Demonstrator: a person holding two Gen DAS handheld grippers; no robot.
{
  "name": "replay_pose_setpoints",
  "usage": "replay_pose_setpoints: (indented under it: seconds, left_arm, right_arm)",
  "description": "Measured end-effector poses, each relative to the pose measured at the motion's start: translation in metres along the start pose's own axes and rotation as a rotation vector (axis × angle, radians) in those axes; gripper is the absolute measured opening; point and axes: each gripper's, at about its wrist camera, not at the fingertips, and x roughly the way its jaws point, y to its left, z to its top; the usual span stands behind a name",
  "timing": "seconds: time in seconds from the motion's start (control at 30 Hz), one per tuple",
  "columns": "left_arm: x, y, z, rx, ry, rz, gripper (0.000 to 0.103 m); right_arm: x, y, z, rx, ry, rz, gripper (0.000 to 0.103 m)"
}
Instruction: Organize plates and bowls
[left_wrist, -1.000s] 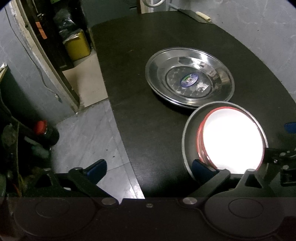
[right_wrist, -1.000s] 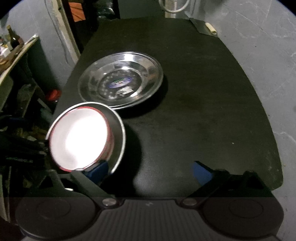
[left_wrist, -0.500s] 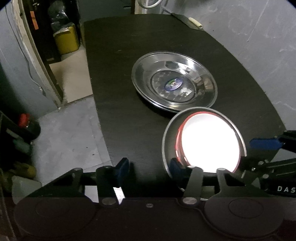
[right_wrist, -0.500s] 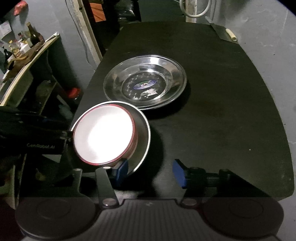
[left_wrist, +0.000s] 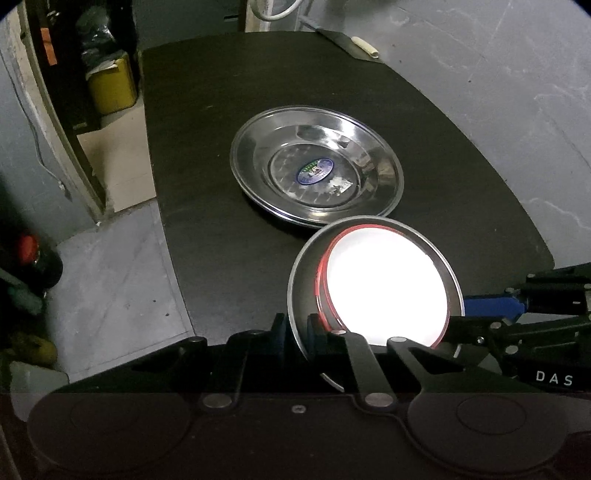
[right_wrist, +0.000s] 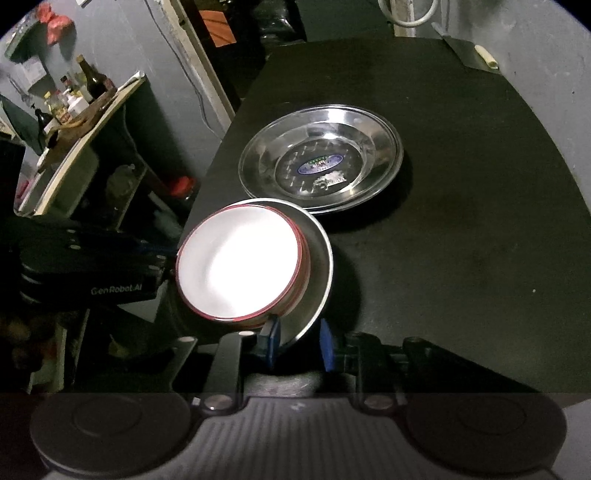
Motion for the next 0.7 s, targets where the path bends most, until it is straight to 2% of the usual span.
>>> replay_pose_setpoints:
  seconds: [0.7]
  left_arm:
    - [-0.006, -0.006, 0.009, 0.014, -0.036, -0.066, 0.01]
  right_arm:
    - [-0.023, -0.013, -0.005, 0.058, -0.064, -0.011, 0.022]
